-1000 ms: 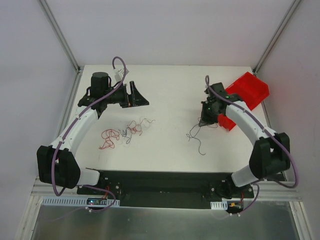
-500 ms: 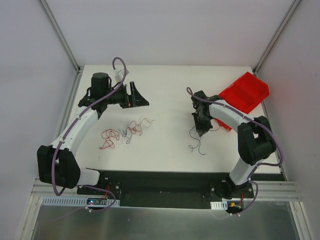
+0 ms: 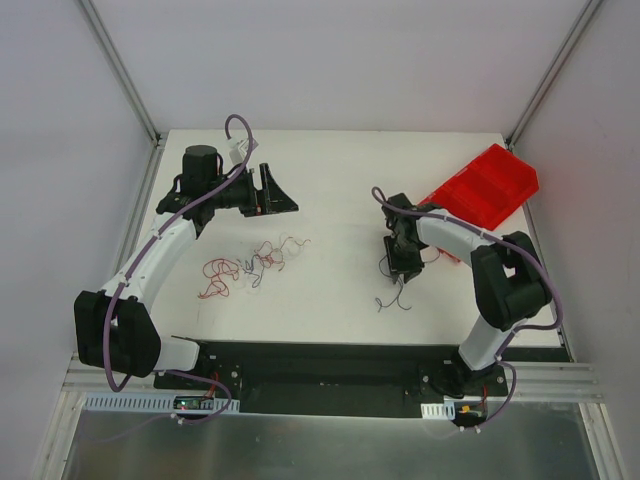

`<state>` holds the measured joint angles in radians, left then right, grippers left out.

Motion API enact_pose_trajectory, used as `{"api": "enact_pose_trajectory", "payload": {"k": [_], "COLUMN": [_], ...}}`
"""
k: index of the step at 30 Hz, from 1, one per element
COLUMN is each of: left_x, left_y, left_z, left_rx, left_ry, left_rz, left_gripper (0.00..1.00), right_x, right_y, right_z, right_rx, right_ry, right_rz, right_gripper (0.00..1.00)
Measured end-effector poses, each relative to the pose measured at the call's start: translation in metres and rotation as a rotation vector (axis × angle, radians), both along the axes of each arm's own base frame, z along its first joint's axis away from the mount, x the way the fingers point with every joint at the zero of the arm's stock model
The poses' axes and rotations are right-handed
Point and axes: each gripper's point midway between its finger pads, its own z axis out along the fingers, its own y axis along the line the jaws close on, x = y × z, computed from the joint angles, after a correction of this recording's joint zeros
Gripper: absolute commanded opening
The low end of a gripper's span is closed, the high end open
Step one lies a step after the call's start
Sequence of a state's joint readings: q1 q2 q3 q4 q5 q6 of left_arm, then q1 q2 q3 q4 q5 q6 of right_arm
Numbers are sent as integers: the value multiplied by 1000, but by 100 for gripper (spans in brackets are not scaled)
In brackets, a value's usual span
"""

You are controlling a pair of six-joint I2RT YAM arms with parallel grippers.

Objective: Untangle the cables

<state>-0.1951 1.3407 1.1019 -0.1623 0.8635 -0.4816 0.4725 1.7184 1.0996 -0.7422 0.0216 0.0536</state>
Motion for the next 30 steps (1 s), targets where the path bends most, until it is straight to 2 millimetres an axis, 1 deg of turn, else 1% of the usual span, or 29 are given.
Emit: {"api": "enact_pose_trajectory", "payload": {"k": [2, 5, 13, 17, 20, 22, 24, 28, 30], "left_x": [0, 0, 0, 0, 0, 0, 0, 0, 0], "left_y": [0, 0, 0, 0, 0, 0, 0, 0, 0], "left_z": [0, 0, 0, 0, 0, 0, 0, 0, 0], "left_rx": [0, 0, 0, 0, 0, 0, 0, 0, 0], "left_ry": [0, 0, 1, 1, 1, 2, 2, 2, 2], "left_rz": [0, 0, 1, 0, 0, 0, 0, 0, 0], "left_gripper": [82, 82, 81, 81, 82, 82, 81, 82, 82], "right_x": [-3, -6, -10, -11, -12, -13, -12, -2, 1], "right_y": [1, 3, 7, 6, 2, -1, -3, -1, -2], "right_z": [-3, -6, -11, -12, -6, 8, 31, 94, 119], "right_rx": [1, 1, -29, -57, -88, -92, -75, -5, 19], "right_ry": [4, 7, -2, -14, -34, -66, -116, -276, -336], "right_rz": [2, 9, 26, 32, 39, 37, 31, 1, -12], "right_gripper": [35, 30, 0, 0, 0, 0, 0, 0, 0]}}
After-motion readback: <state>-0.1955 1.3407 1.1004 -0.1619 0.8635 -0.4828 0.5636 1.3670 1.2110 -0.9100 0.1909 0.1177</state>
